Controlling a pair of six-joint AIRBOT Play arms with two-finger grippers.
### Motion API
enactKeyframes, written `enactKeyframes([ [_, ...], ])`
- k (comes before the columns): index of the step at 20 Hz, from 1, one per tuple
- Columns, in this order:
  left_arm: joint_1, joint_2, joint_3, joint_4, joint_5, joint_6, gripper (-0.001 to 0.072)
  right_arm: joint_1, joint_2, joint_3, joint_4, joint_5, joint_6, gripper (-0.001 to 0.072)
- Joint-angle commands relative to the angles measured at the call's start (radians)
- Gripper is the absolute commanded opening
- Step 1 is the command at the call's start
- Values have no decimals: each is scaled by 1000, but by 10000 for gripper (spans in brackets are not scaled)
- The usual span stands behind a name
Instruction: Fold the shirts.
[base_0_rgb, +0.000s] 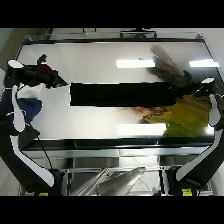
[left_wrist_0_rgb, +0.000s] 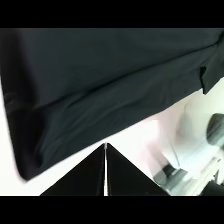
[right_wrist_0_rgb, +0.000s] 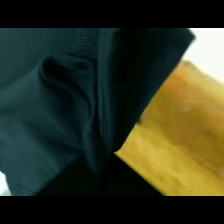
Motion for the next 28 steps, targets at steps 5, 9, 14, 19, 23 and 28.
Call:
enactKeyframes([
  [5, -294, -39, 0, 0, 189, 26, 1, 20, 69, 97, -72, 28, 71, 27],
  [9, -535, -139, 0, -2, 436, -1, 1, 21, 166, 194, -104, 125, 109, 27],
  [14, -746, -208, 0, -11, 801, -108, 1, 43, 247, 204, 56, 210, 115, 26],
  [19, -774, -242, 0, -12, 851, -135, 2, 109, 295, 205, 208, 252, 116, 27],
  [23, -704, -235, 105, -101, 607, -132, 3, 190, 320, 205, 208, 248, 168, 27],
  [28, -421, 64, 106, -248, 169, -42, 2, 423, 316, 205, 216, 78, 232, 28],
])
